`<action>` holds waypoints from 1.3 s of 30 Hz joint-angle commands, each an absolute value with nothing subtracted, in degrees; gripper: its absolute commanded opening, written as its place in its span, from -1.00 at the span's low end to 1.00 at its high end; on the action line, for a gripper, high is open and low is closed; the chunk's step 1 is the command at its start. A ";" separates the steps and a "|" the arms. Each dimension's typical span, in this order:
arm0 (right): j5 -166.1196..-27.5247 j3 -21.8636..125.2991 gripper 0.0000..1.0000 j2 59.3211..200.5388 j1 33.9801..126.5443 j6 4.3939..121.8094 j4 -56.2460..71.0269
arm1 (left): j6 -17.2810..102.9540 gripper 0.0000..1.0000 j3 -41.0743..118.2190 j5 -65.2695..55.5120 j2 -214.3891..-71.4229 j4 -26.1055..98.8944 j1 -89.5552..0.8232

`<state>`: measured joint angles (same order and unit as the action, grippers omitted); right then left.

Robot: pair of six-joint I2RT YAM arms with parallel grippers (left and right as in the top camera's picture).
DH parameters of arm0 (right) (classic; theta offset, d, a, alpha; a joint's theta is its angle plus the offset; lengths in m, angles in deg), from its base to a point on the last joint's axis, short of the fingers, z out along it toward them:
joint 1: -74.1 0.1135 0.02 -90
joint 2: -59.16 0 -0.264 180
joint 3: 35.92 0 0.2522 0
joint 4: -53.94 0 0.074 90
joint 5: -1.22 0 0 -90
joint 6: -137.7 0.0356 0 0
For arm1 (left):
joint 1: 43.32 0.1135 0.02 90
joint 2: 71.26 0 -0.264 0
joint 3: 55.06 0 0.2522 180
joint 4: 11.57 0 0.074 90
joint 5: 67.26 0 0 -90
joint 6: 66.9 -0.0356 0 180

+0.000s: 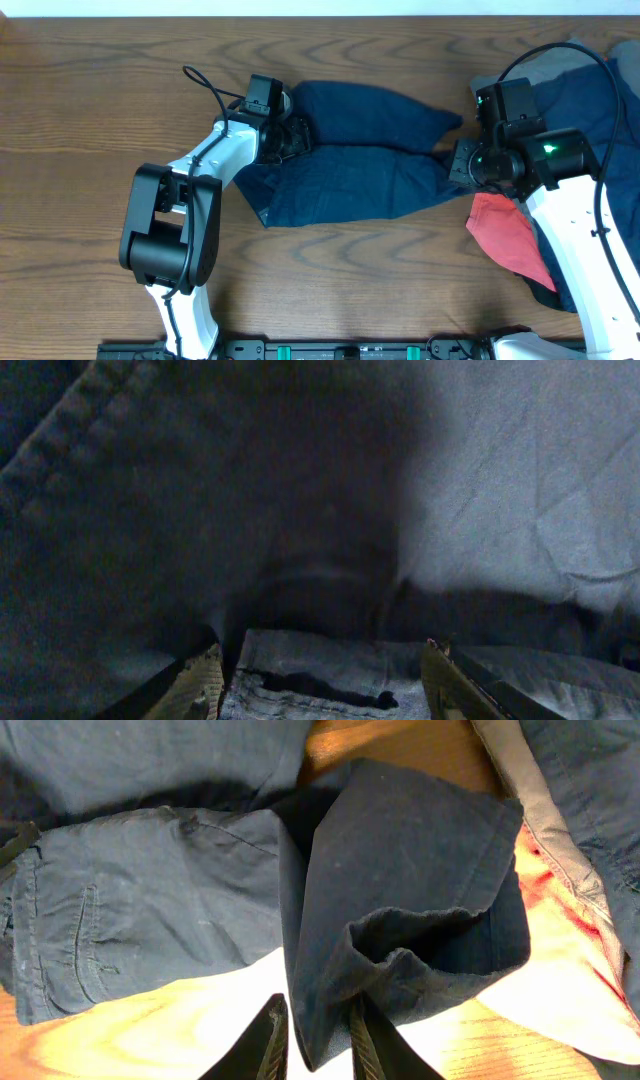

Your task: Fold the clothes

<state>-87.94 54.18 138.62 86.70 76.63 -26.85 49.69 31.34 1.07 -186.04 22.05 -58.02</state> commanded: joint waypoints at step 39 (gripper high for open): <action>-81.84 54.42 -0.98 135.45 80.51 66.03 -11.90 | 51.79 -0.88 31.69 9.81 -148.84 67.42 -55.33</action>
